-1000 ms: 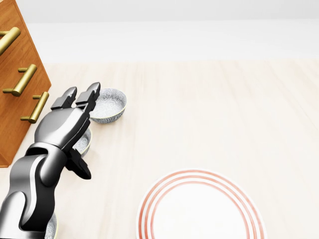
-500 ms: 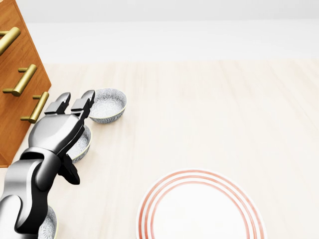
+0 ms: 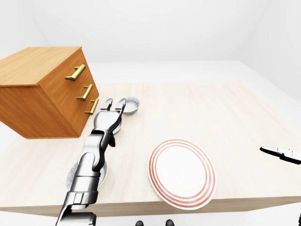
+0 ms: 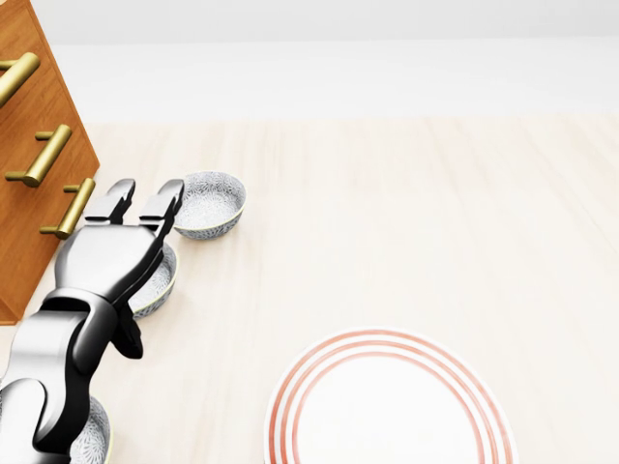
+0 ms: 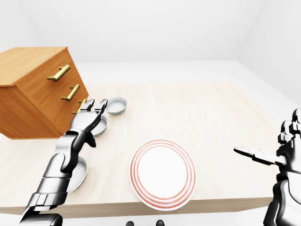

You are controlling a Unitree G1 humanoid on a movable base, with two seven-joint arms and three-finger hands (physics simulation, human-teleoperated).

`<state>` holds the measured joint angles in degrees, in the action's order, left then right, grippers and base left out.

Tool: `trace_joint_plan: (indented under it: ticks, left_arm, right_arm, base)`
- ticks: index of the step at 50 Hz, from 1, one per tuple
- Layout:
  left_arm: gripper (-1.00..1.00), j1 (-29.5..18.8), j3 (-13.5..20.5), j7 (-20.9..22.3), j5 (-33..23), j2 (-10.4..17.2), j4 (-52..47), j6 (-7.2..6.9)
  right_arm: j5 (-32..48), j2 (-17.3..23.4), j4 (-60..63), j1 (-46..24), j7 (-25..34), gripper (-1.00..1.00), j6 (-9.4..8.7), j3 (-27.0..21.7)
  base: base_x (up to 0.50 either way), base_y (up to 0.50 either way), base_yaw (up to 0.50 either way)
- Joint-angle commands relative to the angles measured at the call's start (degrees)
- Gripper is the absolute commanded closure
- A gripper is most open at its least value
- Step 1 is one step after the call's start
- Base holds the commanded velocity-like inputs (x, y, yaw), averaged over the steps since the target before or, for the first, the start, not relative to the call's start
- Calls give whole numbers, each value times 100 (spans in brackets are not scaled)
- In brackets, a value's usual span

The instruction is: Put the bowl in the middle on the plate.

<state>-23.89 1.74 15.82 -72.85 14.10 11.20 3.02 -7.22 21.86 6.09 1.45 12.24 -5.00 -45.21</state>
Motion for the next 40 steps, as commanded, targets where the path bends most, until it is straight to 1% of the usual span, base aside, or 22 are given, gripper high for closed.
trace_joint_plan:
  ticks: [1,5,8,9,13,15,19,25,32,35,38,40]
  left_arm:
    - [-100,-26,-66,-156,-164,-47,242,77]
    - [-100,-159,-119,-263,-233,-55,422,95]
    - [-100,-176,-114,-239,-215,-70,414,97]
    - [-100,-131,-117,-144,-224,-73,293,79]
    - [-100,-186,-153,-411,-360,-39,642,125]
    - [-100,-210,-145,-364,-315,-75,615,102]
    - [-100,-248,-174,-365,-341,-79,671,102]
    - [-100,-324,-222,-578,-430,-75,1010,134]
    - [-100,-318,-237,-476,-473,-100,869,132]
    - [-100,-345,-230,-450,-484,-90,859,146]
    - [-100,-335,-208,-439,-503,-56,819,155]
    - [-100,-327,-170,-413,-550,21,805,167]
  right_arm:
    - [7,-1,-57,-4,9,-100,0,9]
    - [10,-2,-6,-6,-12,-100,0,20]
    - [5,-5,29,6,-5,-100,0,4]
    - [7,-14,38,15,0,-100,0,0]
    - [19,-6,-35,4,-12,-100,0,28]
    - [25,-9,-63,3,-13,-100,0,25]
    - [12,-4,-3,16,-8,-100,0,7]
    - [41,-7,-116,-12,-15,-100,0,29]
    - [15,-13,77,39,-5,-100,0,1]
    - [45,-25,-57,9,-10,-100,0,22]
    - [48,-10,-77,-11,-35,-100,0,38]
    - [35,-12,27,13,-16,-100,0,18]
  base:
    - [0,0,0]
    - [0,0,0]
    - [0,0,0]
    - [0,0,0]
    - [0,0,0]
    - [0,0,0]
    - [0,0,0]
    - [0,0,0]
    - [0,0,0]
    - [0,0,0]
    - [0,0,0]
    - [0,0,0]
